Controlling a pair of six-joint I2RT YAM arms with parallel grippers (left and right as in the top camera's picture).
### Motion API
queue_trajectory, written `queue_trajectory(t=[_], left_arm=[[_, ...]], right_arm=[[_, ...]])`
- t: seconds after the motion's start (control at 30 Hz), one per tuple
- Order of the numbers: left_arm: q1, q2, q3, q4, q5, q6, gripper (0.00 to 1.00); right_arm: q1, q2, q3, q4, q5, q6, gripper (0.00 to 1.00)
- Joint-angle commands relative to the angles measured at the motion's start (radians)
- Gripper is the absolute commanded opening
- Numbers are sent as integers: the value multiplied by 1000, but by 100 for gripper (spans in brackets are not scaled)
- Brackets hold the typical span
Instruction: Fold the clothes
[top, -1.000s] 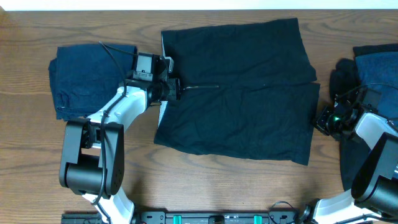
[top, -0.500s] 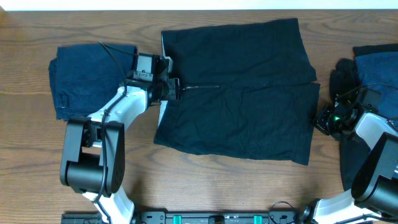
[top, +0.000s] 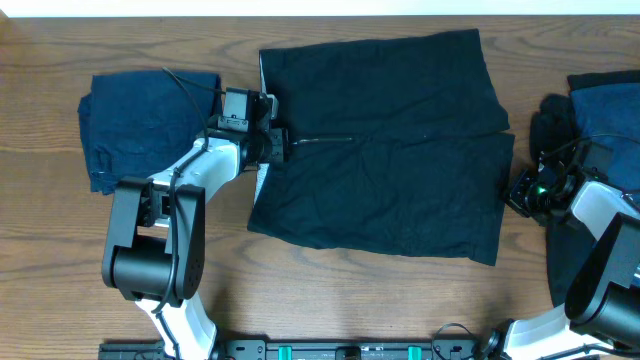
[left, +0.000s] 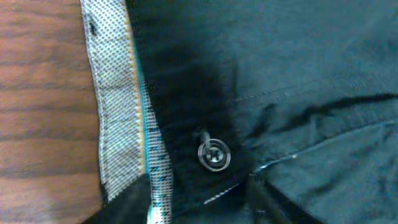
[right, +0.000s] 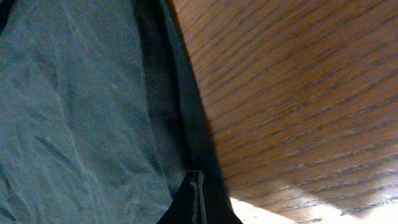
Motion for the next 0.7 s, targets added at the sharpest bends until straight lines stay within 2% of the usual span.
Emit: queue_trajectory(t=[0.0, 0.1, 0.2, 0.6, 0.67], left_arm=[[2, 6, 1, 13, 68, -3, 44], [3, 6, 1, 12, 67, -2, 44], [3, 6, 1, 10, 68, -2, 39], [3, 23, 1, 0, 56, -2, 39], [3, 27, 1, -2, 56, -2, 36]], right_arm=[[6, 20, -20, 5, 60, 9, 1], [6, 20, -21, 4, 60, 9, 1], [6, 20, -21, 5, 60, 9, 1], [6, 20, -21, 5, 60, 10, 1], [6, 20, -21, 5, 60, 10, 1]])
